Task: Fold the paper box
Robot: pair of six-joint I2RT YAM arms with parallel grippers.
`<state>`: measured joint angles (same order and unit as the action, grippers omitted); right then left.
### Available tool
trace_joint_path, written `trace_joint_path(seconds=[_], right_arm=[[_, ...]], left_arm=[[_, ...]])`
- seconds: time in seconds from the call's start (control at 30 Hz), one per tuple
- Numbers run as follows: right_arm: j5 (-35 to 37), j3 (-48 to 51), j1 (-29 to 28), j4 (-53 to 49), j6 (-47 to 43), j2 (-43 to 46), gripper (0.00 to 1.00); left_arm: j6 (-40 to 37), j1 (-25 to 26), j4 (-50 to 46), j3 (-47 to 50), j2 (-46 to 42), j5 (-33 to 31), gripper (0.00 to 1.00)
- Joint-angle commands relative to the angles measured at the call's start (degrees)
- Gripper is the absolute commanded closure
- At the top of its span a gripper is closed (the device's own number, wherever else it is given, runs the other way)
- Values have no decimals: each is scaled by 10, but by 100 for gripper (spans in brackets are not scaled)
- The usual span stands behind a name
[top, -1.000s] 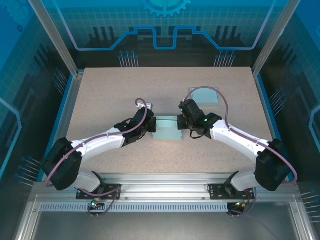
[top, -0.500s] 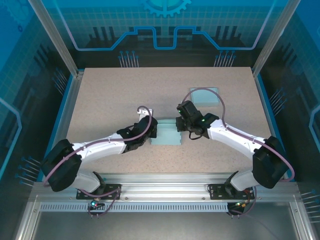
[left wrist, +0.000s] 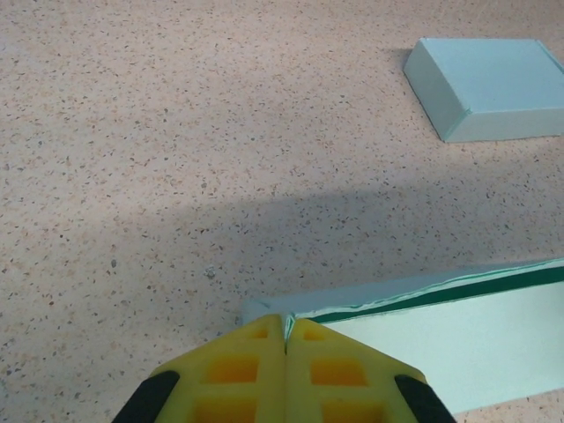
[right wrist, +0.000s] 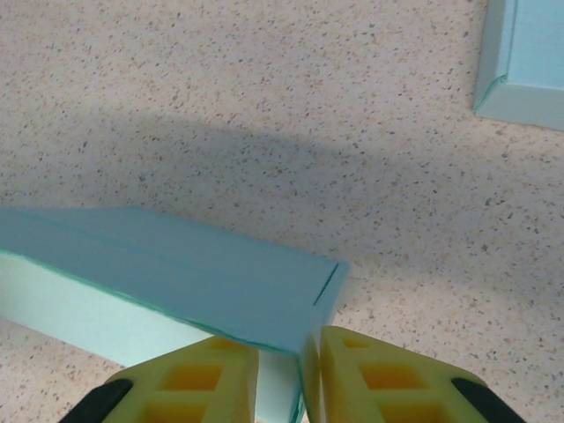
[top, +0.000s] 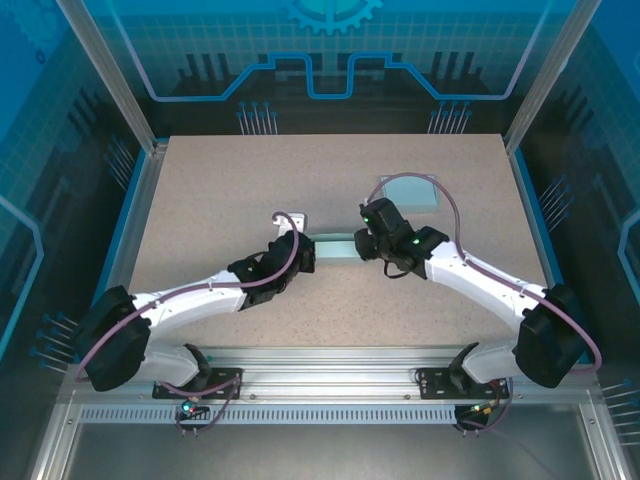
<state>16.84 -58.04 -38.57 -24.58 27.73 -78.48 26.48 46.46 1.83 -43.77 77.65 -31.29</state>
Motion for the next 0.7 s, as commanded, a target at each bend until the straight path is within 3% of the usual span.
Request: trace_joint_path(seconds=[0.0,0.67], right_arm=[[-21,10,16,16,-8,8,70],[-8,25,31,-8,-3,13,69]], left_arm=[[-5,7,8,-9,14,-10,100],[-1,7,-2,-20,37,-25,100]])
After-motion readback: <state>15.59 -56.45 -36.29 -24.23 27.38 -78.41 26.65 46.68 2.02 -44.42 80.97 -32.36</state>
